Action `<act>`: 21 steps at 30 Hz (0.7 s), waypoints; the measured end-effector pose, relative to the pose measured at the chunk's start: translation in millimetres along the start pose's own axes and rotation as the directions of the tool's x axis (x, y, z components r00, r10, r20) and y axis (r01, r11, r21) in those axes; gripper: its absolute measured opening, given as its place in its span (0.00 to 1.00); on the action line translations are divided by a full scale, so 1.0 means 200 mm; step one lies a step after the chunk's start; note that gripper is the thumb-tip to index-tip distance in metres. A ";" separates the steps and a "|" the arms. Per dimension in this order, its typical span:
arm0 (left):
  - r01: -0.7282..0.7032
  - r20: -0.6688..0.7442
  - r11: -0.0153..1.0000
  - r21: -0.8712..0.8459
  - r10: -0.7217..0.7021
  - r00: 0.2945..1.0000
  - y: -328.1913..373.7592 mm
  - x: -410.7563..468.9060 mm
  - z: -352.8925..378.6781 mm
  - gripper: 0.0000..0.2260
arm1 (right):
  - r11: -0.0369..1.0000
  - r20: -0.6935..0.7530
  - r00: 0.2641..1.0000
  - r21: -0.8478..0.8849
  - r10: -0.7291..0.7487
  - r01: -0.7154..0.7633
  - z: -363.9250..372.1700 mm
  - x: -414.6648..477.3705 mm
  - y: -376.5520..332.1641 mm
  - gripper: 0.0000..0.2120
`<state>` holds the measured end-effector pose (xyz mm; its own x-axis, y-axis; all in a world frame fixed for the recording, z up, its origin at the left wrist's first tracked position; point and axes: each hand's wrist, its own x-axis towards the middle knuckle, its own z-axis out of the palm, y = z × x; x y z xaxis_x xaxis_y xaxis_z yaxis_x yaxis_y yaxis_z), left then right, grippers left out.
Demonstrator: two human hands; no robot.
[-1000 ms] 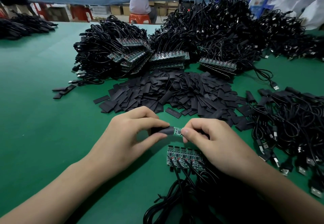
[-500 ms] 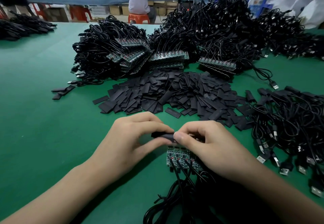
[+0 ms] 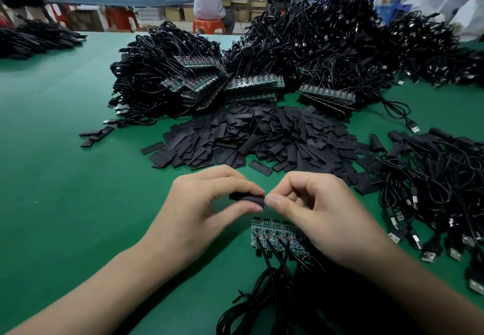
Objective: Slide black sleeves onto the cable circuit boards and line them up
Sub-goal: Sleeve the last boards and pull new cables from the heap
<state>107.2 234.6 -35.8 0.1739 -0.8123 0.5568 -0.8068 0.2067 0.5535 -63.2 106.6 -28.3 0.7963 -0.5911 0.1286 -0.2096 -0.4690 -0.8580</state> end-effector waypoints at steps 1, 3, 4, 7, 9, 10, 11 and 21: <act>0.016 -0.018 1.000 -0.001 -0.016 1.000 0.00 0.00 0.00 0.07 | 1.000 -0.015 1.000 0.003 -0.009 0.009 0.00 0.00 0.00 0.05; 0.058 -0.060 0.998 -0.001 -0.058 0.997 0.00 0.01 0.00 0.07 | 0.999 -0.050 0.998 -0.016 -0.041 0.040 -0.01 -0.01 -0.01 0.03; 0.075 -0.075 0.997 -0.004 -0.076 0.994 0.00 0.01 0.00 0.07 | 0.997 -0.070 0.995 -0.045 -0.066 0.063 -0.02 -0.01 -0.01 0.02; 0.100 -0.086 0.995 -0.021 -0.101 0.991 0.00 0.01 0.00 0.07 | 0.960 -0.113 0.978 -0.238 -0.176 0.146 -0.03 -0.02 -0.01 0.04; 0.106 -0.080 0.994 -0.023 -0.107 0.991 0.01 0.01 0.00 0.07 | 0.916 -0.116 0.963 -0.353 -0.243 0.189 -0.03 -0.02 -0.02 0.04; 0.111 -0.077 0.994 -0.024 -0.112 0.991 0.01 0.01 0.00 0.07 | 0.899 -0.110 0.956 -0.385 -0.271 0.211 -0.02 -0.02 -0.02 0.04; 0.117 -0.072 0.993 -0.028 -0.118 0.990 0.00 0.01 0.00 0.07 | 0.883 -0.099 0.950 -0.408 -0.298 0.234 -0.02 -0.02 -0.02 0.05; 0.110 0.007 0.991 -0.072 -0.110 0.994 0.01 0.01 0.00 0.06 | 0.789 -0.044 0.911 -0.517 -0.411 0.331 0.00 -0.05 -0.04 0.05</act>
<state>105.5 233.8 -34.5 0.2574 -0.8337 0.4886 -0.7399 0.1552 0.6546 -68.8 115.8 -22.1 0.7862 -0.3744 0.4916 -0.1948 -0.9052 -0.3778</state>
